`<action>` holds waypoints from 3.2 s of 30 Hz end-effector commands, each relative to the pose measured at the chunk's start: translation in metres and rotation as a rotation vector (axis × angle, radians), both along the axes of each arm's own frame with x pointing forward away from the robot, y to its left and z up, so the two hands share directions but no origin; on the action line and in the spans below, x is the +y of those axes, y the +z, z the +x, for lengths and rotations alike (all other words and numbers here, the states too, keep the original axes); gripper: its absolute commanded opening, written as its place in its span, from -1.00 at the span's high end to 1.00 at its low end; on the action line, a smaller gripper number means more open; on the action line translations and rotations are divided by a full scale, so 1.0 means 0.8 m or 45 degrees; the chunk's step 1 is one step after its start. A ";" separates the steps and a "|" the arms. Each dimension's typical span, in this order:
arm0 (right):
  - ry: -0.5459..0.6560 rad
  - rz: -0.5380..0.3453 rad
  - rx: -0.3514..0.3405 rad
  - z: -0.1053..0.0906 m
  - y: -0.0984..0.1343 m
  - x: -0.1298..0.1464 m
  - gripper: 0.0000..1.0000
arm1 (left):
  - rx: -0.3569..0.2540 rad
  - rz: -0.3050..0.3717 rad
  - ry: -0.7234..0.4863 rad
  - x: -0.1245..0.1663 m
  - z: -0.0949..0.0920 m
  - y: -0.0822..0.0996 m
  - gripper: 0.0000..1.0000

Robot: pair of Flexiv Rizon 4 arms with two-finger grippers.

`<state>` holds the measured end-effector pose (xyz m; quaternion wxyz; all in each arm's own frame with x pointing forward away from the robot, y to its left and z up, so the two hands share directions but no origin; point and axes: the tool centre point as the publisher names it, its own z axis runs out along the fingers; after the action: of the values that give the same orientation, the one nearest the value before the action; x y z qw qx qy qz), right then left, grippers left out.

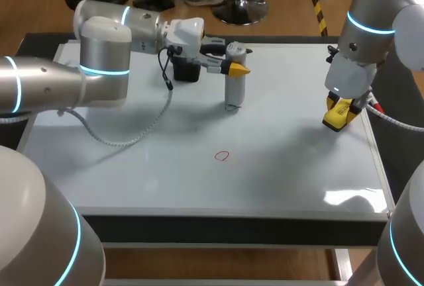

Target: Pick up the inspection probe, press it on each red-marked spot on the whiteboard one by one, put down the probe, pick up the eraser, and wipe off all the red marks.

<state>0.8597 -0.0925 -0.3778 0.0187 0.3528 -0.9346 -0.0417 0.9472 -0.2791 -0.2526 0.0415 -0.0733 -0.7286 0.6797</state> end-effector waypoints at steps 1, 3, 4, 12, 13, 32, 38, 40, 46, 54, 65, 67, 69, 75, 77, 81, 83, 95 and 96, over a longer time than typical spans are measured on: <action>0.002 -0.005 0.001 0.001 0.000 0.000 1.00 | -0.002 -0.003 -0.060 -0.004 0.024 0.011 1.00; 0.002 -0.005 0.001 0.001 0.000 0.000 1.00 | -0.003 -0.018 -0.082 -0.004 0.034 0.017 1.00; 0.002 -0.005 0.001 0.001 0.000 0.000 1.00 | -0.002 -0.029 -0.089 -0.004 0.039 0.021 1.00; 0.002 -0.005 0.001 0.001 0.000 0.000 1.00 | -0.043 0.000 -0.171 -0.002 0.078 0.051 1.00; 0.002 -0.005 0.001 0.001 0.000 0.000 1.00 | -0.052 0.014 -0.189 -0.002 0.082 0.054 1.00; 0.002 -0.005 0.001 0.001 0.000 0.000 1.00 | -0.095 -0.005 -0.363 0.009 0.155 0.106 1.00; 0.002 -0.005 0.001 0.001 0.000 0.000 1.00 | -0.068 -0.007 -0.476 0.011 0.180 0.114 1.00; 0.002 -0.005 0.001 0.001 0.000 0.000 1.00 | -0.068 0.000 -0.502 0.010 0.186 0.116 1.00; 0.002 -0.005 0.001 0.001 0.000 0.000 1.00 | -0.069 0.019 -0.545 0.007 0.196 0.118 1.00; 0.002 -0.005 0.001 0.001 0.000 0.000 1.00 | -0.058 0.037 -0.585 0.010 0.202 0.111 1.00; 0.002 -0.005 0.001 0.001 0.000 0.000 1.00 | -0.046 0.034 -0.597 0.012 0.200 0.107 1.00; 0.002 -0.005 0.001 0.001 0.000 0.000 1.00 | -0.046 0.034 -0.597 0.012 0.200 0.107 1.00; 0.002 -0.005 0.001 0.001 0.000 0.000 1.00 | -0.046 0.034 -0.597 0.012 0.200 0.107 1.00; 0.002 -0.005 0.001 0.001 0.000 0.000 1.00 | -0.046 0.034 -0.597 0.012 0.200 0.107 1.00; 0.026 -0.019 0.002 0.002 0.002 0.004 1.00 | -0.046 0.034 -0.597 0.012 0.200 0.107 1.00; 0.088 -0.040 -0.003 0.005 0.004 0.020 1.00 | -0.046 0.034 -0.597 0.012 0.200 0.107 1.00; 0.121 -0.049 -0.006 0.006 0.005 0.030 1.00 | -0.046 0.034 -0.597 0.012 0.200 0.107 1.00; 0.462 -0.077 -0.010 0.016 0.001 0.135 1.00 | -0.046 0.034 -0.597 0.012 0.200 0.107 1.00; 0.481 -0.078 -0.009 0.017 0.001 0.142 1.00 | -0.046 0.034 -0.597 0.012 0.200 0.107 1.00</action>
<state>0.8656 0.0021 -0.3714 0.0059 0.5174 -0.8554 -0.0259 1.0997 -0.2695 -0.1656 0.1036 -0.1781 -0.7196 0.6631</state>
